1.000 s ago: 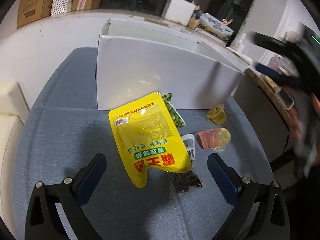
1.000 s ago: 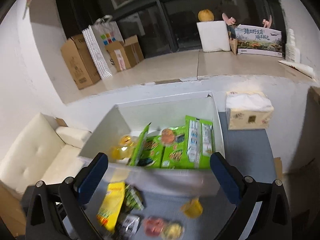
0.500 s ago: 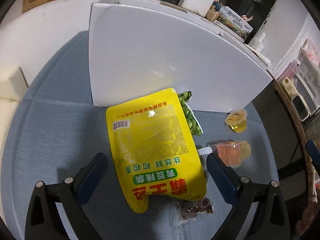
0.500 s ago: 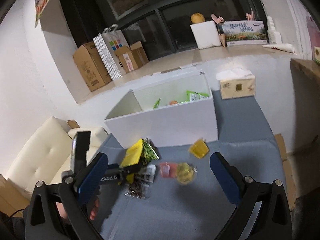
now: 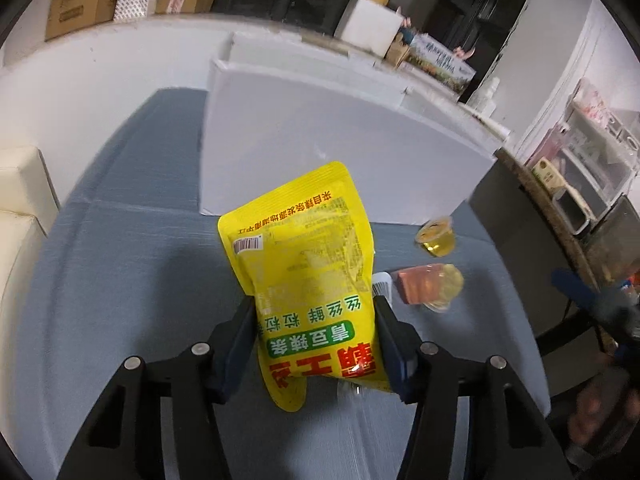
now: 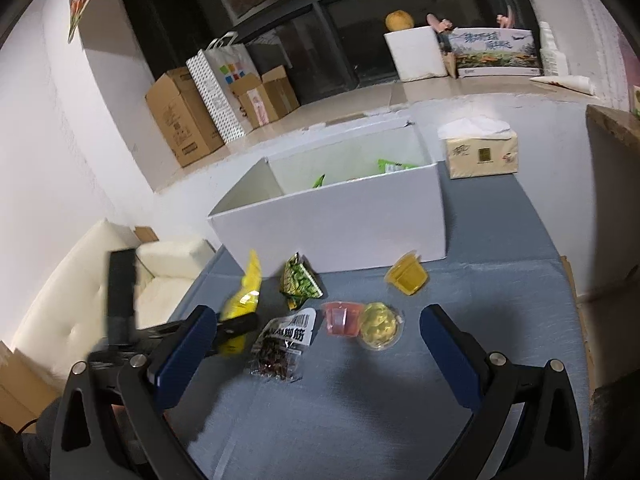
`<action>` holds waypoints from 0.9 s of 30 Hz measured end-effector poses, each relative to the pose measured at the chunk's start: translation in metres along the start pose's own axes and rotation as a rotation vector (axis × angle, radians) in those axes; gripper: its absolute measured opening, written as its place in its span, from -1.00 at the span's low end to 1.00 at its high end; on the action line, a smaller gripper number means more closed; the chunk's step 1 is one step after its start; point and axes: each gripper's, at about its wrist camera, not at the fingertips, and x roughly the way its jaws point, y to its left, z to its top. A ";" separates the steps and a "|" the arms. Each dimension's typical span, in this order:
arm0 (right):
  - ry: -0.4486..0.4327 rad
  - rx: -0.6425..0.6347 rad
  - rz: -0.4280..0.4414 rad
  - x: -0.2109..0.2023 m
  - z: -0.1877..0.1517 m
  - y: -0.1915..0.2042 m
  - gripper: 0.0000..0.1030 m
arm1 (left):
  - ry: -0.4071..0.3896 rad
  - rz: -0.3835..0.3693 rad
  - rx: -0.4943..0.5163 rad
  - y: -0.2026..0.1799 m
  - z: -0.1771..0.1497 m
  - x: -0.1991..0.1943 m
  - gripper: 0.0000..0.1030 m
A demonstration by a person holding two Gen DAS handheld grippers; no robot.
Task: Organize snacks
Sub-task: 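Grasp the yellow pouch with the left tool while the right grasps the green pea packet, then drop the yellow pouch and green pea packet into the white box, opening both tools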
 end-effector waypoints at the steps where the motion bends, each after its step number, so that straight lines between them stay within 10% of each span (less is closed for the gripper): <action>1: 0.014 -0.018 -0.003 0.005 0.000 0.003 1.00 | -0.012 0.000 0.005 0.001 -0.001 -0.009 0.19; 8: 0.134 -0.193 0.003 0.076 0.012 0.037 1.00 | -0.094 0.034 0.022 0.014 -0.008 -0.064 0.19; 19: 0.289 -0.131 -0.080 0.185 0.029 0.041 0.99 | -0.136 0.039 -0.016 0.032 -0.015 -0.089 0.19; 22: 0.311 -0.140 -0.090 0.196 0.026 0.038 0.04 | -0.136 0.035 -0.017 0.032 -0.015 -0.089 0.19; 27: 0.293 -0.139 -0.037 0.184 0.024 0.032 -0.11 | -0.131 0.020 -0.003 0.027 -0.013 -0.086 0.19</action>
